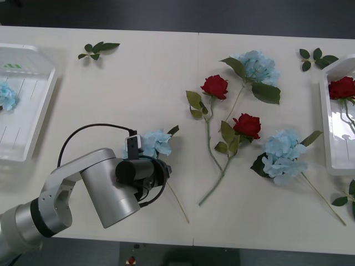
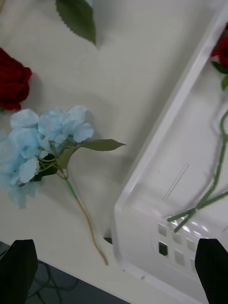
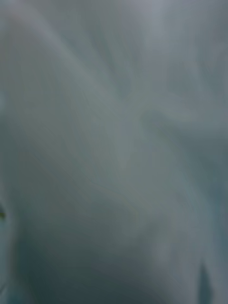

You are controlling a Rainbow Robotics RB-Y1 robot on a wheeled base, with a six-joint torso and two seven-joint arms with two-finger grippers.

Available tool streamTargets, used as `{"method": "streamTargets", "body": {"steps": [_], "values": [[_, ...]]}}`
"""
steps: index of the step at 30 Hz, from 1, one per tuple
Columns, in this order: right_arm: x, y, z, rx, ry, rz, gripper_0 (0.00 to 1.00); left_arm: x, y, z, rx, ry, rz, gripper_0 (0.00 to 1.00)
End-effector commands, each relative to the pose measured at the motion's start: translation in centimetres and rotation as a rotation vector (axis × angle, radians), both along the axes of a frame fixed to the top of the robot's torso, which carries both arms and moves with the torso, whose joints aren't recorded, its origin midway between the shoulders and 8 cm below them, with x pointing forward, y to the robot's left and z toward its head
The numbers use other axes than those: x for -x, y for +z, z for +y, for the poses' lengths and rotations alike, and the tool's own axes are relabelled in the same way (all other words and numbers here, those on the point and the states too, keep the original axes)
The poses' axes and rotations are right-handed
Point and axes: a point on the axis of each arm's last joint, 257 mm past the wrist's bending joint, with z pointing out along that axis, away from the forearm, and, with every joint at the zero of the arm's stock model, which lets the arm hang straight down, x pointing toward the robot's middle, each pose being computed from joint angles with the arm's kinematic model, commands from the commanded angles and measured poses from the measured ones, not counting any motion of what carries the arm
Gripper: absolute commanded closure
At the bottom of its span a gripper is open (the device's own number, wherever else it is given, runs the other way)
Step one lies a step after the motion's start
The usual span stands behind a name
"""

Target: Put the red flowers into the right box and the blue flowers into the left box

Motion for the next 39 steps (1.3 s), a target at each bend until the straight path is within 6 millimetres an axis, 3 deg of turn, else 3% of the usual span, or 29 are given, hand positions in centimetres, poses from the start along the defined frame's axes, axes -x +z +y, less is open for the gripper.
{"method": "streamTargets", "body": {"steps": [1,9,14,21,23,29,39], "values": [[0.0,0.0,3.1,0.025,0.143,-0.03,0.03,-2.1,1.9,-1.5,0.02,0.011,-0.041,0.0],[1.0,-3.6,7.1,0.065,0.238,0.03,0.03,-2.7,2.2,-2.0,-0.005,-0.006,-0.054,0.0],[1.9,-5.9,9.0,0.056,0.305,0.046,0.03,-2.7,1.6,-1.9,-0.032,-0.018,-0.056,0.19],[2.7,-8.1,9.4,0.085,0.406,0.012,0.03,-2.6,1.2,-1.6,-0.044,-0.017,-0.052,0.38],[3.0,-8.8,9.1,0.097,0.423,0.011,0.03,-2.6,1.1,-1.6,-0.043,-0.018,-0.051,0.5],[3.3,-10.7,7.5,0.161,0.452,-0.006,0.03,-2.5,1.0,-1.5,-0.045,-0.015,-0.047,0.98],[3.2,-14.3,7.4,0.171,0.46,0.01,0.03,-2.5,0.5,-1.1,-0.064,-0.016,-0.047,1.0]]}}
